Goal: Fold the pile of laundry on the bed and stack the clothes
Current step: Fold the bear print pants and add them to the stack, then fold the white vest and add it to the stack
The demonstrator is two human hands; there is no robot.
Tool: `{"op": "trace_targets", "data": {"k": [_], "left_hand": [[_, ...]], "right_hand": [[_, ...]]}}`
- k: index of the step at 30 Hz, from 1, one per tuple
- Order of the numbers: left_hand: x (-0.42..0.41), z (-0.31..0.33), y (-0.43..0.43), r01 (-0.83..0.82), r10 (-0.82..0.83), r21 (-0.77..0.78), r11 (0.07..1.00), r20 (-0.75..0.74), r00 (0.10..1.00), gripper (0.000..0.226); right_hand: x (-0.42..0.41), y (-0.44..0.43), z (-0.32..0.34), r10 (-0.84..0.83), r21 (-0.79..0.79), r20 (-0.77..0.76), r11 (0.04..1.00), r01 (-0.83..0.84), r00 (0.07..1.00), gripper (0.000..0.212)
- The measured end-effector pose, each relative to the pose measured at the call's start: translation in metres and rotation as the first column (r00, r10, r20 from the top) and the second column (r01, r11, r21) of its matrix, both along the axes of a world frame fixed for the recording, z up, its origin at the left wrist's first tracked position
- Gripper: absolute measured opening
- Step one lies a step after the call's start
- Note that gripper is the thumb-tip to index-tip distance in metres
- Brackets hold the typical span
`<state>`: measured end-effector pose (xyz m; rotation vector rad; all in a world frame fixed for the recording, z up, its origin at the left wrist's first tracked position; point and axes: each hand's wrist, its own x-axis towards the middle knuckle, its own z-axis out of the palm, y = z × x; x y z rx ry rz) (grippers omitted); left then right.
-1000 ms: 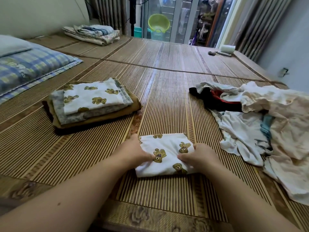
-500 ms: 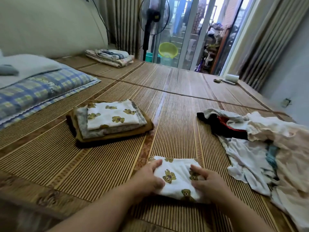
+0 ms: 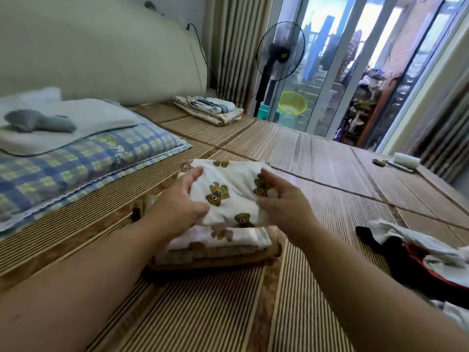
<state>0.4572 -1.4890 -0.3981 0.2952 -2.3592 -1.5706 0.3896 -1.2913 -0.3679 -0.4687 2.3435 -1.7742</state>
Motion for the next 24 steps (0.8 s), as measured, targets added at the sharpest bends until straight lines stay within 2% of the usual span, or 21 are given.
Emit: {"op": "trace_targets", "data": {"k": [2,3,5,8,11,14,17,19,21,24], "left_hand": [[-0.014,-0.011,-0.025,0.016,0.016,-0.218,0.976,0.147,0.989,0.101],[-0.021,-0.023,-0.035,0.033,0.045,-0.313,0.949,0.239,0.97,0.104],[-0.035,-0.047,-0.045,0.011,0.163,-0.425,0.905,0.371,0.914,0.103],[-0.049,-0.068,-0.04,-0.036,0.28,-0.57,0.821,0.347,0.895,0.094],[-0.052,-0.076,-0.031,0.054,0.251,-0.658,0.751,0.362,0.898,0.094],[-0.042,-0.081,-0.028,0.12,0.252,-0.642,0.757,0.456,0.853,0.094],[-0.028,-0.071,-0.017,0.137,0.257,-0.651,0.747,0.473,0.842,0.091],[-0.012,-0.058,0.0,0.155,0.195,-0.677,0.72,0.412,0.89,0.085],[0.008,-0.044,0.03,0.213,0.053,-0.67,0.711,0.354,0.934,0.077],[0.039,-0.034,0.086,0.326,-0.091,-0.691,0.645,0.354,0.931,0.075]], "right_hand": [[-0.026,-0.027,-0.022,-0.009,0.14,-0.012,0.99,0.011,1.0,0.062],[-0.038,-0.039,-0.038,-0.021,0.263,-0.04,0.964,0.03,0.999,0.061],[-0.055,-0.054,-0.067,0.001,0.53,-0.13,0.845,0.069,0.991,0.059],[-0.067,-0.059,-0.084,0.105,0.72,-0.215,0.689,0.085,0.971,0.064],[-0.078,-0.053,-0.092,0.134,0.799,-0.123,0.601,0.018,0.983,0.071],[-0.074,-0.041,-0.098,0.123,0.836,-0.043,0.548,-0.031,0.991,0.078],[-0.048,-0.022,-0.091,0.124,0.837,-0.206,0.537,0.11,0.971,0.08],[-0.019,-0.001,-0.081,0.143,0.818,-0.346,0.529,0.224,0.927,0.084],[0.011,0.029,-0.07,0.153,0.807,-0.389,0.532,0.256,0.909,0.086],[0.059,0.079,-0.053,0.111,0.799,-0.406,0.525,0.293,0.907,0.084]]}}
